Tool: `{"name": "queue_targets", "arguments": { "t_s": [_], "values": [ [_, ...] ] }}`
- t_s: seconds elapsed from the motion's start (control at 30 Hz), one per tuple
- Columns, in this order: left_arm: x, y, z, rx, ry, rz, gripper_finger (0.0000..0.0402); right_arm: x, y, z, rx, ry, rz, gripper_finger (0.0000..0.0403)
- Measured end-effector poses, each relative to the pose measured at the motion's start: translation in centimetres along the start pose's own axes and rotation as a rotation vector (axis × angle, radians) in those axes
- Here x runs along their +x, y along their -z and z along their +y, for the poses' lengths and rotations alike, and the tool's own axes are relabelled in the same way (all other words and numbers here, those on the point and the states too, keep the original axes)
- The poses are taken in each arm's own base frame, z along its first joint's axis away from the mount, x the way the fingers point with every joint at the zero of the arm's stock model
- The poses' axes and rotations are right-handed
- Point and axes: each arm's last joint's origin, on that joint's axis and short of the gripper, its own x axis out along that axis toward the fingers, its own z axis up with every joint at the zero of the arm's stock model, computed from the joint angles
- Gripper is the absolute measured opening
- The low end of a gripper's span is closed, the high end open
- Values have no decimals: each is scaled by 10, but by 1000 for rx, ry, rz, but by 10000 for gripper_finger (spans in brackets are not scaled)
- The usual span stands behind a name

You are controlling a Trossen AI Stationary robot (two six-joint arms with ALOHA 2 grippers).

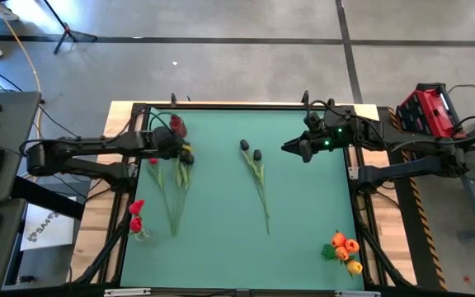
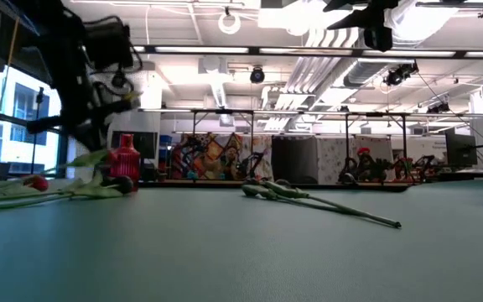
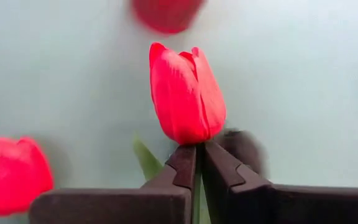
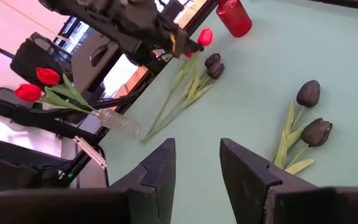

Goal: Sort flowers into vase by color
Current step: Put the red flower into the transparent vase

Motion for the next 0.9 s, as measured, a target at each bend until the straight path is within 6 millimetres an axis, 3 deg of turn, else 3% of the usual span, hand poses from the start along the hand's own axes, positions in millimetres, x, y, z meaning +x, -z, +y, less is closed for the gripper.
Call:
{"name": "queue_targets", "arguments": {
  "t_s": [0.17, 0.5, 0.7, 0.9],
  "values": [
    [-34, -16, -18, 121, 140, -99, 1, 0, 1, -1, -19, 7, 14, 114],
    [-136, -41, -42, 397, 434, -402, 0, 0, 5, 0, -33, 16, 37, 114],
    [-190, -37, -45, 527, 630, -542, 0, 1, 14, 9, -57, -3, 59, 114],
    [-225, -21, -40, 559, 792, -581, 0, 1, 28, 21, -88, 3, 71, 114]
  ]
}}
